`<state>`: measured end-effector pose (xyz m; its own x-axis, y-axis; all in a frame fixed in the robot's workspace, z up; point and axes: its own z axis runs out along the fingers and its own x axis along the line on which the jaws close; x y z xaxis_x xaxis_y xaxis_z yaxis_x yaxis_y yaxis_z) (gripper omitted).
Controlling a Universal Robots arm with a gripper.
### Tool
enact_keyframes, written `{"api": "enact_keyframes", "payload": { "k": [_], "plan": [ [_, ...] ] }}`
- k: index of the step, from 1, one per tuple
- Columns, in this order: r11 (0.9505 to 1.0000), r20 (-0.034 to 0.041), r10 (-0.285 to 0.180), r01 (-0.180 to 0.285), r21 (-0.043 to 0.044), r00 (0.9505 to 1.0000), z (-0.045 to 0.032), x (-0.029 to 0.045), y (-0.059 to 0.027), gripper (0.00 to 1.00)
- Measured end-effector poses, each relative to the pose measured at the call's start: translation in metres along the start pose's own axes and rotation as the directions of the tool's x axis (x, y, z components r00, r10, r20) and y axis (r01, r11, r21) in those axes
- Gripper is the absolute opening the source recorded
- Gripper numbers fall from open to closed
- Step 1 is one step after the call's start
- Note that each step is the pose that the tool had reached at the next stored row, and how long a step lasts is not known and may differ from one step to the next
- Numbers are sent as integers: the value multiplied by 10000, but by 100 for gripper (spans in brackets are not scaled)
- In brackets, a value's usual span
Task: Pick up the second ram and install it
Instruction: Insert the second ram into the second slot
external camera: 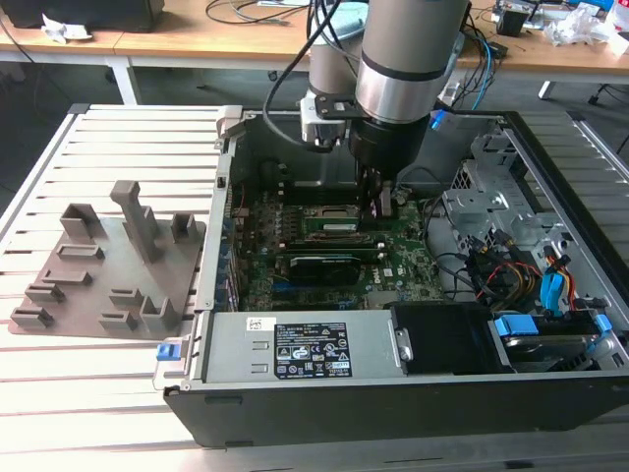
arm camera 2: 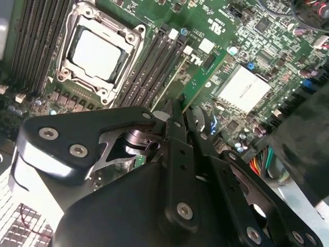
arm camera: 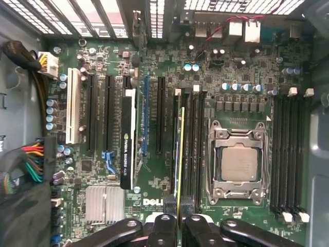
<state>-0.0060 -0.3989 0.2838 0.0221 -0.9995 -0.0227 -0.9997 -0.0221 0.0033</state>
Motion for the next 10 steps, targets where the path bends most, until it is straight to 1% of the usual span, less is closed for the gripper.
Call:
{"api": "enact_keyframes", "payload": {
  "k": [5, 7, 10],
  "plan": [
    [10000, 1, 0, 0, -1, 10000, 175, -33, -2, 14],
    [10000, 0, 0, 0, -2, 10000, 213, -38, -2, 14],
    [10000, 0, 0, 0, -1, 10000, 240, -46, -2, 14]
  ]
}}
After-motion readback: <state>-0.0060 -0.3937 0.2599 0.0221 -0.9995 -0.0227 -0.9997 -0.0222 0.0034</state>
